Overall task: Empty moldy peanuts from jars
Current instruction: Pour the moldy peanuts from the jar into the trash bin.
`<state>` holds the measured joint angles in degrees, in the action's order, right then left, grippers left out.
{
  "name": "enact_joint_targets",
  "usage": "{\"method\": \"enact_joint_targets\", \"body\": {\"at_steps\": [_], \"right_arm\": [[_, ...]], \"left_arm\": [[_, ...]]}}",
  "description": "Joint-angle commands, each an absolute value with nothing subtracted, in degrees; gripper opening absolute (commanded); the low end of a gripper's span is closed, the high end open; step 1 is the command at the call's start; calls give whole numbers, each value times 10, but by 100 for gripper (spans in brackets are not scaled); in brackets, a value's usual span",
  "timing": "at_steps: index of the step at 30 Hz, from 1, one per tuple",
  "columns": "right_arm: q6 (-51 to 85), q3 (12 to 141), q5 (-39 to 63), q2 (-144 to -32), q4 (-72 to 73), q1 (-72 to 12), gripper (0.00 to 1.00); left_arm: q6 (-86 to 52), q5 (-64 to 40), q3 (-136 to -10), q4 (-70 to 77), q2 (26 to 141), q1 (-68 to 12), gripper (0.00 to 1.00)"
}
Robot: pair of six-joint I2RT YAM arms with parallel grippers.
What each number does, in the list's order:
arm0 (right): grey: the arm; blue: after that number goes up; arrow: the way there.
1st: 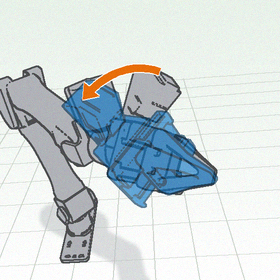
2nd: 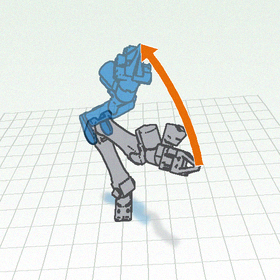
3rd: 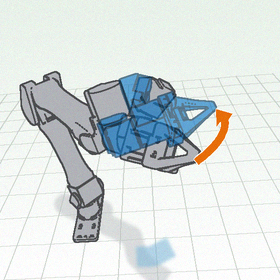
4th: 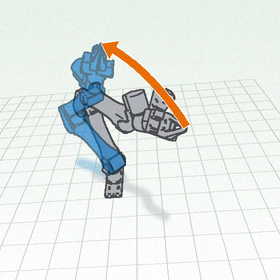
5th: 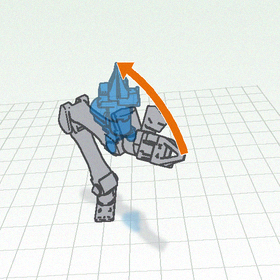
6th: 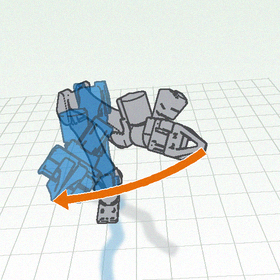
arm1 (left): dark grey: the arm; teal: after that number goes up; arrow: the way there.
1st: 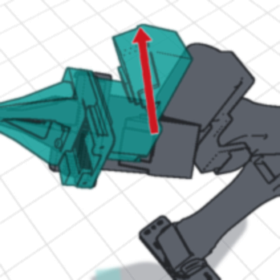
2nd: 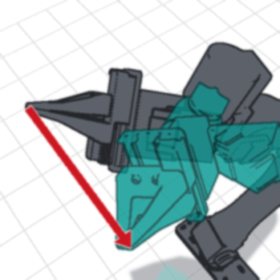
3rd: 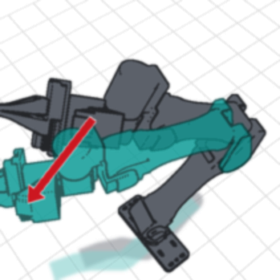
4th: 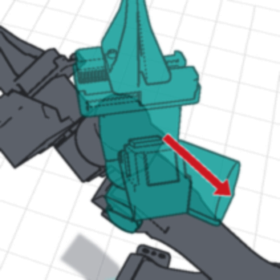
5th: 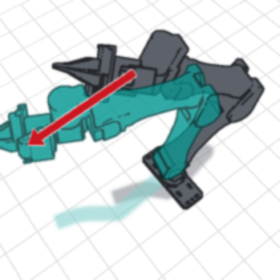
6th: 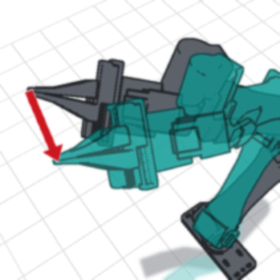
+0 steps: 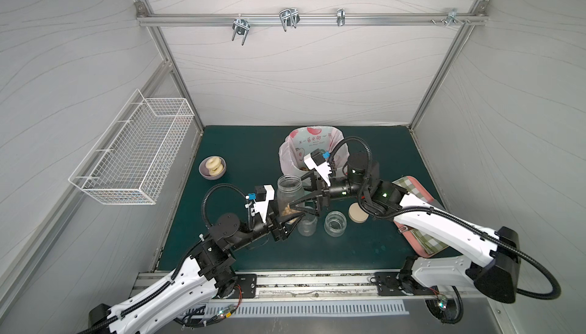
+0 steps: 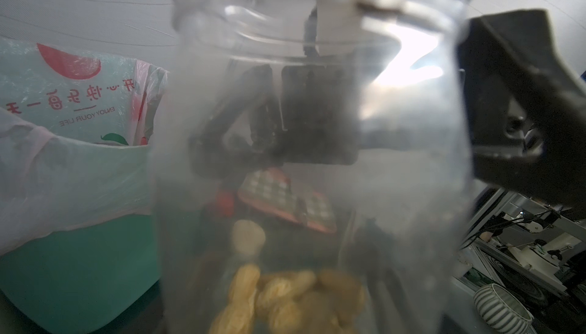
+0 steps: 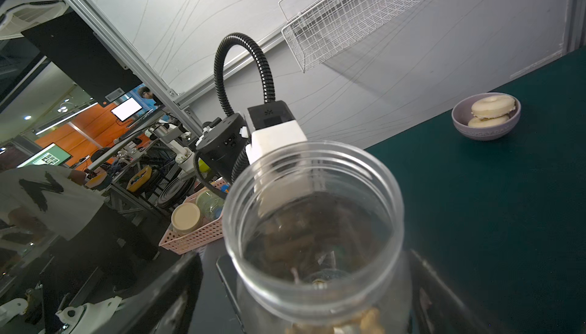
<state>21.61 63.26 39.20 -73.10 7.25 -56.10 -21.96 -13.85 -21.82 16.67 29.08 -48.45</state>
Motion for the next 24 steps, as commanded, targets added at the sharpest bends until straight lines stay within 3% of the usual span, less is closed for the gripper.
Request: {"method": "enact_joint_targets", "body": {"at_steps": [1, 18, 24], "right_arm": [[222, 648, 394, -747, 113, -574, 99], [236, 672, 381, -778, 132, -595, 89], [237, 671, 376, -782, 128, -597, 74]], "left_arm": [[-226, -148, -222, 210, 287, -483, 34], [-227, -150, -223, 215, 293, -483, 35], [-227, -147, -221, 211, 286, -483, 38]]}}
